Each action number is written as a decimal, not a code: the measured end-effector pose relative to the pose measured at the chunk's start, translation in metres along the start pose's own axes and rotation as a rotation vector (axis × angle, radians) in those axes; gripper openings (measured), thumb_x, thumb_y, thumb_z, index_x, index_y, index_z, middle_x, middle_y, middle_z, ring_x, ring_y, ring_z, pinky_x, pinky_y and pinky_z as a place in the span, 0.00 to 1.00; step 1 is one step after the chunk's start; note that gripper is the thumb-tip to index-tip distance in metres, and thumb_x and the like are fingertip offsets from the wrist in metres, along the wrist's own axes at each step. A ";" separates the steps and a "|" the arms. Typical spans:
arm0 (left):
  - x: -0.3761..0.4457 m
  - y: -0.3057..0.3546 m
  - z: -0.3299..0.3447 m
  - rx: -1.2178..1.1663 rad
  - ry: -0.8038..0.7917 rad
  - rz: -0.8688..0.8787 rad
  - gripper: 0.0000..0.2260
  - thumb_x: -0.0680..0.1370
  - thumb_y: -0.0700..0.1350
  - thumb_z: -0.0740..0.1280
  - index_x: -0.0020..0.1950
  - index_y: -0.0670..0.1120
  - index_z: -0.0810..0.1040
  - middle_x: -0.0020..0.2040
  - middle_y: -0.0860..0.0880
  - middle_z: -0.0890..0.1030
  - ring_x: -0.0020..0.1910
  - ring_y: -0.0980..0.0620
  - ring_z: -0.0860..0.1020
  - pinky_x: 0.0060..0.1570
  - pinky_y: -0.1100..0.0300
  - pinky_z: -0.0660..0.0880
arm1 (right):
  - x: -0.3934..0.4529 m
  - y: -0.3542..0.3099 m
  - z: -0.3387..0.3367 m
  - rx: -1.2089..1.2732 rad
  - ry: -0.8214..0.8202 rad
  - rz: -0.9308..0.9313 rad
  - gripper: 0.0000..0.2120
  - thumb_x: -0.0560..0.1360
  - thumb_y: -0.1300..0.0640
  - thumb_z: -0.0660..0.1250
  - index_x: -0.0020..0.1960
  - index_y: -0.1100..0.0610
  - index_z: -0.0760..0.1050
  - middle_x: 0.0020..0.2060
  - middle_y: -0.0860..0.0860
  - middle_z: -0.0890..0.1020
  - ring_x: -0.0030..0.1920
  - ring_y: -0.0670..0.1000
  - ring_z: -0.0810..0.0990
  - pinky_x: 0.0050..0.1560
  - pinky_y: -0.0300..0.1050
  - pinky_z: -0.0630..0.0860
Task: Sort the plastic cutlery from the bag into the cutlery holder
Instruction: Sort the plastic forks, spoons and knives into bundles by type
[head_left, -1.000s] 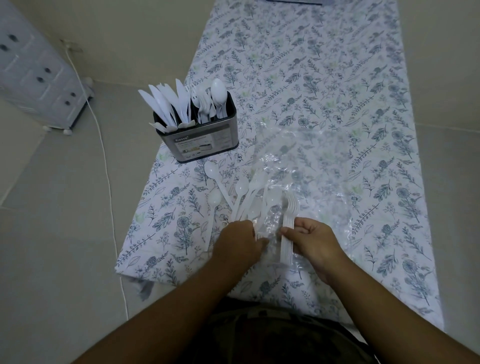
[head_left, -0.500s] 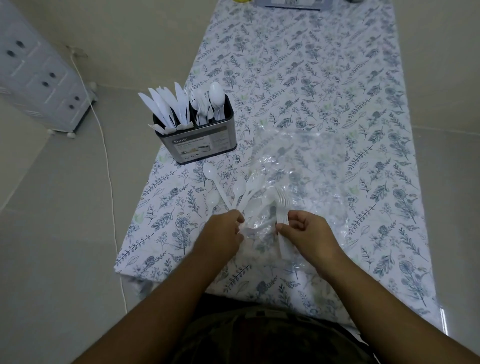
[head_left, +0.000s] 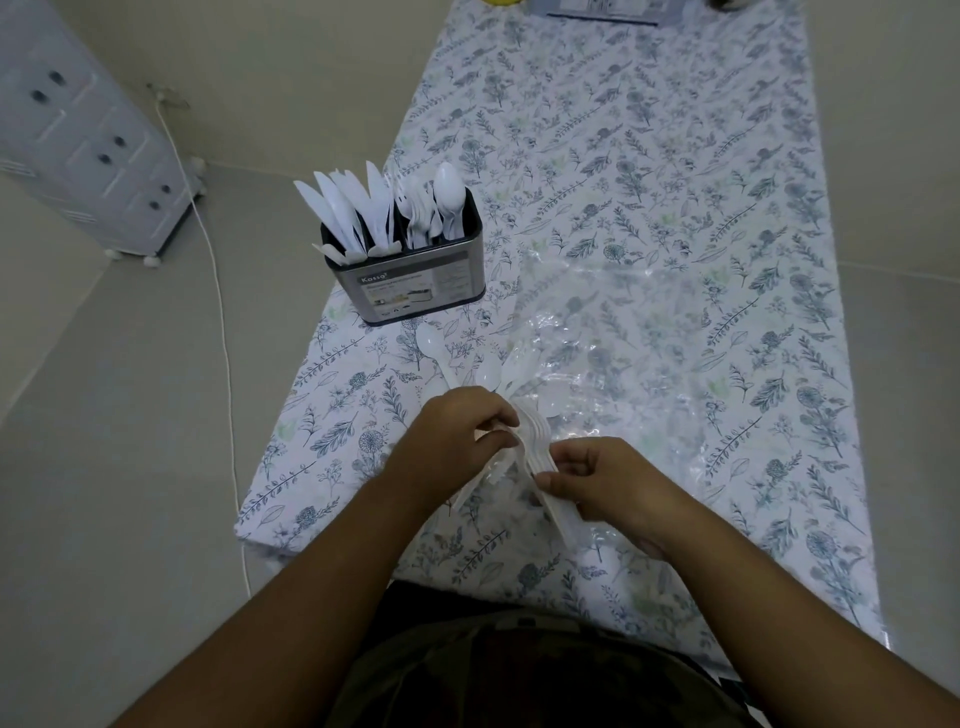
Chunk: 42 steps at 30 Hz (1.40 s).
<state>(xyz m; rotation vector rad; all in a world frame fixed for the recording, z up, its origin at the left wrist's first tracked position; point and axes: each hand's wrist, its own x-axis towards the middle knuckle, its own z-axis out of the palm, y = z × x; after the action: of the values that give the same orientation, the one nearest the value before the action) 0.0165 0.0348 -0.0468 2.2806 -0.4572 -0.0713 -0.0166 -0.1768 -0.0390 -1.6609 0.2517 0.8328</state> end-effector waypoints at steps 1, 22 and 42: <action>-0.001 -0.001 0.002 -0.028 0.026 -0.002 0.06 0.72 0.40 0.77 0.47 0.44 0.84 0.43 0.51 0.83 0.43 0.58 0.79 0.45 0.71 0.74 | 0.000 0.004 -0.001 -0.011 -0.004 -0.017 0.08 0.77 0.61 0.74 0.53 0.51 0.85 0.45 0.53 0.89 0.48 0.54 0.88 0.49 0.49 0.81; 0.015 -0.020 0.031 0.125 0.054 -0.470 0.07 0.76 0.46 0.71 0.50 0.42 0.83 0.41 0.49 0.82 0.39 0.54 0.79 0.42 0.56 0.79 | 0.011 0.022 0.005 0.344 0.166 0.097 0.09 0.75 0.67 0.73 0.53 0.57 0.85 0.46 0.56 0.89 0.46 0.52 0.87 0.48 0.47 0.83; -0.022 0.036 0.033 -0.587 0.032 -0.654 0.15 0.78 0.45 0.72 0.65 0.54 0.80 0.35 0.52 0.83 0.33 0.56 0.80 0.36 0.64 0.78 | 0.015 0.015 0.009 0.518 0.226 0.020 0.10 0.79 0.64 0.69 0.60 0.60 0.82 0.51 0.58 0.88 0.53 0.57 0.86 0.57 0.56 0.82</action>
<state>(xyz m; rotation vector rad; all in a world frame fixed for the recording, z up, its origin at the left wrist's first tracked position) -0.0211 -0.0030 -0.0457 1.7547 0.3137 -0.4353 -0.0177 -0.1688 -0.0611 -1.2604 0.5903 0.5330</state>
